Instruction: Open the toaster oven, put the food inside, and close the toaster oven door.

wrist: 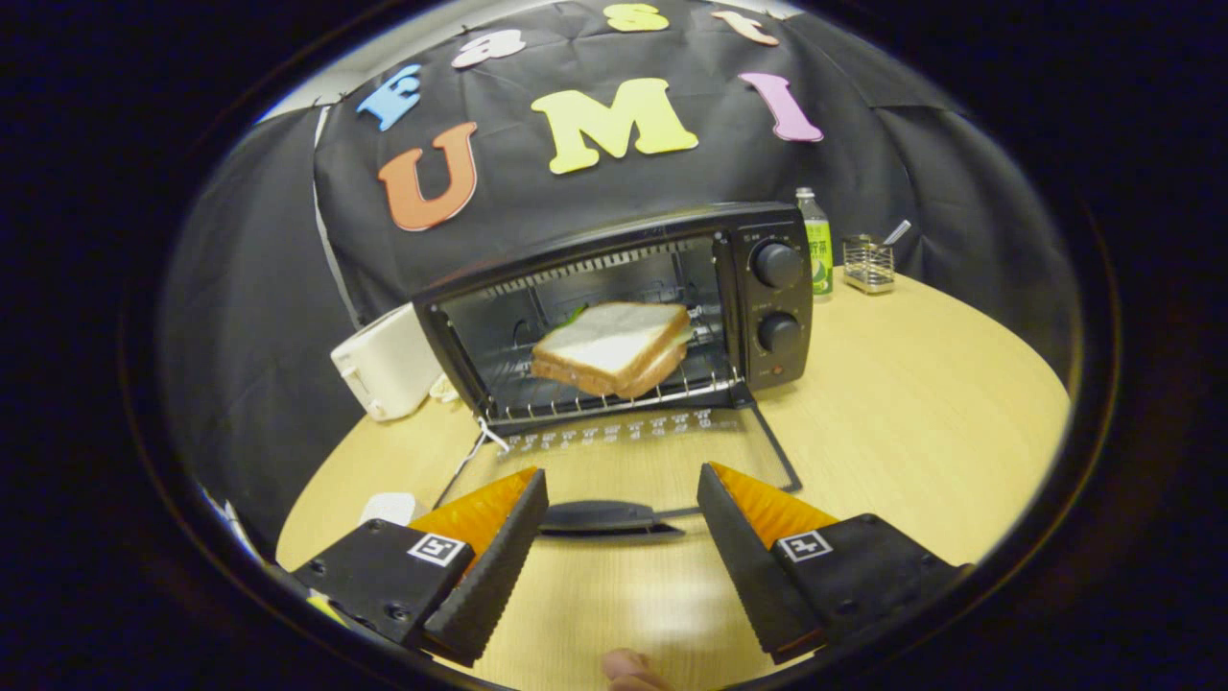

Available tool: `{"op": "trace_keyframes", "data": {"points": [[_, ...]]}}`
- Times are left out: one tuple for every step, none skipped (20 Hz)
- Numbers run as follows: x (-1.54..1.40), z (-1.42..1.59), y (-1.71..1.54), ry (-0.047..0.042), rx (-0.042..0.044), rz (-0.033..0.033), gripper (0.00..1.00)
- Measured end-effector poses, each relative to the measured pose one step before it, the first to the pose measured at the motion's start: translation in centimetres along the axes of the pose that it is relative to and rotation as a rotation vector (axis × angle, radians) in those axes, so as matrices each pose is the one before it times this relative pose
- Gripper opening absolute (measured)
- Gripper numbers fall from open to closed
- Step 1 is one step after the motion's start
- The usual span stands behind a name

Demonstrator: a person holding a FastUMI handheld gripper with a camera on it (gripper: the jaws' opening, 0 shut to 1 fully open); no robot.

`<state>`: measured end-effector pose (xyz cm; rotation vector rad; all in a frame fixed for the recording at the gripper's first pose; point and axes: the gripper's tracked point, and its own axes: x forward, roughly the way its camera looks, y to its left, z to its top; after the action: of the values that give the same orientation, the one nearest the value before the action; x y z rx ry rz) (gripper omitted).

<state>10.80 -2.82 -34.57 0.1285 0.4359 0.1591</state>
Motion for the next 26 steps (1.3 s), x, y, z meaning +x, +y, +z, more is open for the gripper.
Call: {"op": "trace_keyframes", "data": {"points": [[-0.227, -1.261, 0.450, 0.01981, -0.01267, -0.00219, 1.00], [-0.142, -1.318, 0.416, 0.02605, -0.01469, -0.00445, 1.00], [-0.138, -0.911, 0.202, 0.01802, -0.01164, -0.00926, 1.00], [-0.111, -0.688, 0.274, 0.01246, -0.01333, -0.00400, 1.00], [0.139, -0.759, 0.079, 0.01856, -0.00753, -0.01477, 1.00], [0.336, -0.661, -0.079, 0.01654, -0.00722, -0.00891, 1.00], [0.324, -0.570, -0.079, 0.01937, -0.00414, -0.01091, 1.00], [0.418, -0.034, -0.082, 0.00666, 0.00211, -0.00813, 1.00], [0.333, 0.099, -0.338, 0.00596, 0.00429, -0.01156, 1.00], [0.263, 0.738, -0.233, -0.01431, -0.01085, -0.01615, 1.00], [0.291, 0.300, -0.059, -0.00699, -0.01537, -0.00990, 1.00], [0.244, -0.080, 0.218, 0.01080, -0.01865, 0.00444, 1.00], [0.243, -0.130, -0.007, 0.01060, -0.00254, -0.00941, 1.00], [-0.135, 0.318, 0.014, -0.00552, 0.01187, -0.00558, 1.00], [-0.086, 0.156, 0.047, -0.00164, 0.01026, -0.00226, 1.00], [-0.028, 0.025, 0.068, -0.00199, 0.01677, 0.00281, 1.00], [-0.082, 0.136, 0.089, -0.00238, 0.01350, 0.00538, 1.00], [-0.136, 0.141, -0.021, -0.00274, 0.01123, 0.00530, 1.00], [-0.192, 0.207, 0.018, -0.00001, 0.00926, 0.00640, 1.00], [-0.187, 0.150, 0.085, 0.00013, 0.01029, 0.00434, 1.00], [-0.272, 0.260, 0.051, -0.00171, 0.00865, 0.00421, 1.00], [-0.453, 0.334, 0.073, -0.00371, 0.01324, 0.00678, 1.00], [-0.307, 0.423, 0.088, -0.01124, 0.01482, 0.00462, 1.00], [-0.252, 0.224, 0.087, -0.00584, 0.00885, 0.00345, 1.00], [-0.275, 0.267, 0.047, 0.00106, 0.00135, -0.00002, 1.00], [-0.134, 0.222, 0.065, -0.00362, 0.00363, -0.00134, 1.00]]}}
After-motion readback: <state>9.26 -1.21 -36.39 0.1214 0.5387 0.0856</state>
